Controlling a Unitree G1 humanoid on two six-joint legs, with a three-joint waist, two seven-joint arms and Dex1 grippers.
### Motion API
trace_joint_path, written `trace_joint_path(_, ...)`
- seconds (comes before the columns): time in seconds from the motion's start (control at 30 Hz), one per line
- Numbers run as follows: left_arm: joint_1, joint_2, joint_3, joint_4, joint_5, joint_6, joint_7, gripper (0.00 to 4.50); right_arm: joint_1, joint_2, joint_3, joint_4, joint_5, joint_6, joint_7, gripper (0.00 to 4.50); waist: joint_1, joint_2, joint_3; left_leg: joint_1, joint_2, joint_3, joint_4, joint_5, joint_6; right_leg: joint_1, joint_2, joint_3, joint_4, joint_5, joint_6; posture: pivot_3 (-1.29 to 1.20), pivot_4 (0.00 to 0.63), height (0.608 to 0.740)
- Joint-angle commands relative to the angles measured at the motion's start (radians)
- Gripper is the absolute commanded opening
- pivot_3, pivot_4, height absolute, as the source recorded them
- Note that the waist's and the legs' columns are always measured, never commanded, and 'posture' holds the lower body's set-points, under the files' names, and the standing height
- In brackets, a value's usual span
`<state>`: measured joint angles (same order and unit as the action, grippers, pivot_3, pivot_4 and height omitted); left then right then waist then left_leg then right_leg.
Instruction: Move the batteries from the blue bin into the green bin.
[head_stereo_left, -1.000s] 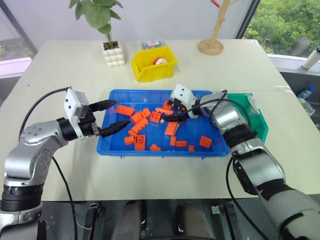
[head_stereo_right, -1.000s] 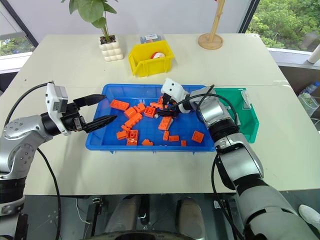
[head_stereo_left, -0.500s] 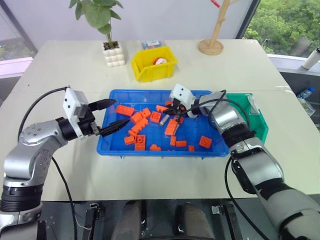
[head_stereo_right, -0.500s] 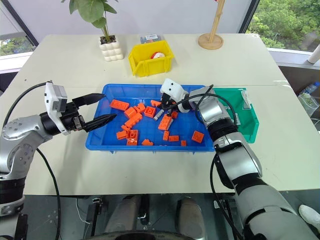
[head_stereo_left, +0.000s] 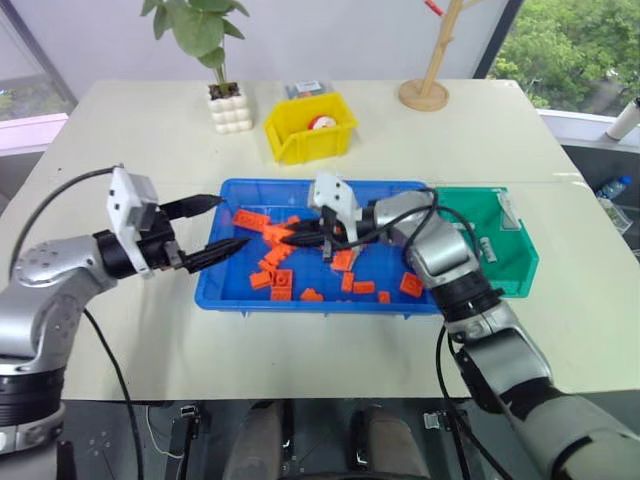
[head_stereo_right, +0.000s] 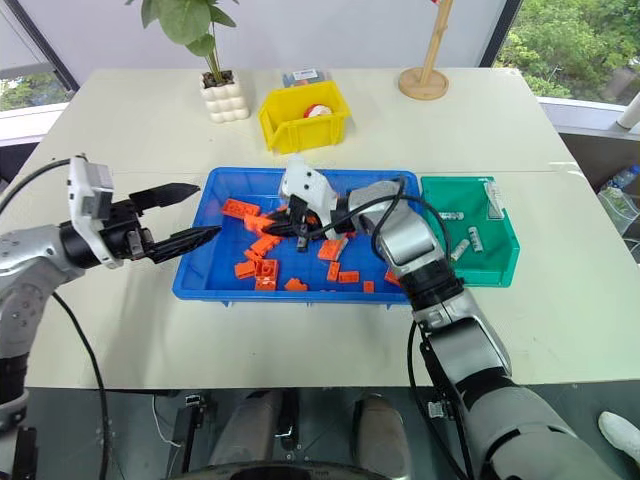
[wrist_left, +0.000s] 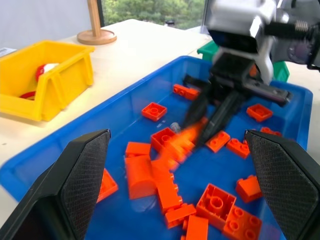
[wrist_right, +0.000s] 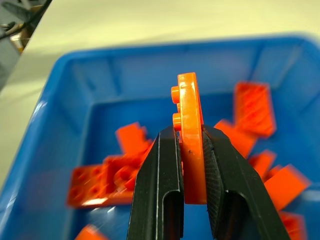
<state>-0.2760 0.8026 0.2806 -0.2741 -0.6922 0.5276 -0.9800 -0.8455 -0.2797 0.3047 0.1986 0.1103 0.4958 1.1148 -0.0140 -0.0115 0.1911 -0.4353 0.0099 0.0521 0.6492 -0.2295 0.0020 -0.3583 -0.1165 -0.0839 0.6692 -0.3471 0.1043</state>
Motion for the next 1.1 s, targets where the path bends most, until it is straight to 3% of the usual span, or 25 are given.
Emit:
trace_joint_path(0.03,0.003,0.017,0.041,-0.030,-0.031,0.003,-0.007,4.50,0.001,-0.006,0.003,-0.083,0.031,0.026,0.004,1.50,-0.001,0.000,0.000,0.000,0.000,0.000,0.000,0.000,0.000,0.000,0.000,0.000,0.000,0.000,0.000,0.00,0.150,0.739)
trace_joint_path(0.2,0.005,0.000,0.018,-0.028,-0.020,-0.007,-0.001,4.50,-0.017,0.010,-0.013,-0.082,0.033,0.032,-0.047,3.94,-0.002,0.000,0.000,0.000,0.000,0.000,0.000,0.000,0.000,0.000,0.000,0.000,0.000,0.000,0.000,0.00,0.150,0.739)
trace_joint_path(0.57,-0.020,-0.019,-0.033,-0.011,0.004,-0.032,-0.019,4.50,0.024,-0.120,-0.043,-0.092,-0.014,0.162,-0.187,3.94,-0.002,0.000,0.000,0.000,0.000,0.000,0.000,0.000,0.000,0.000,0.000,0.000,0.000,0.000,0.000,0.00,0.150,0.739)
trace_joint_path(1.1,-0.059,-0.011,-0.058,-0.025,0.021,-0.030,-0.045,4.50,0.036,-0.082,0.005,0.001,-0.047,0.156,-0.261,3.94,0.000,0.000,0.000,0.000,0.000,0.001,-0.001,0.000,0.000,0.000,0.000,0.000,0.000,0.000,0.000,0.00,0.150,0.739)
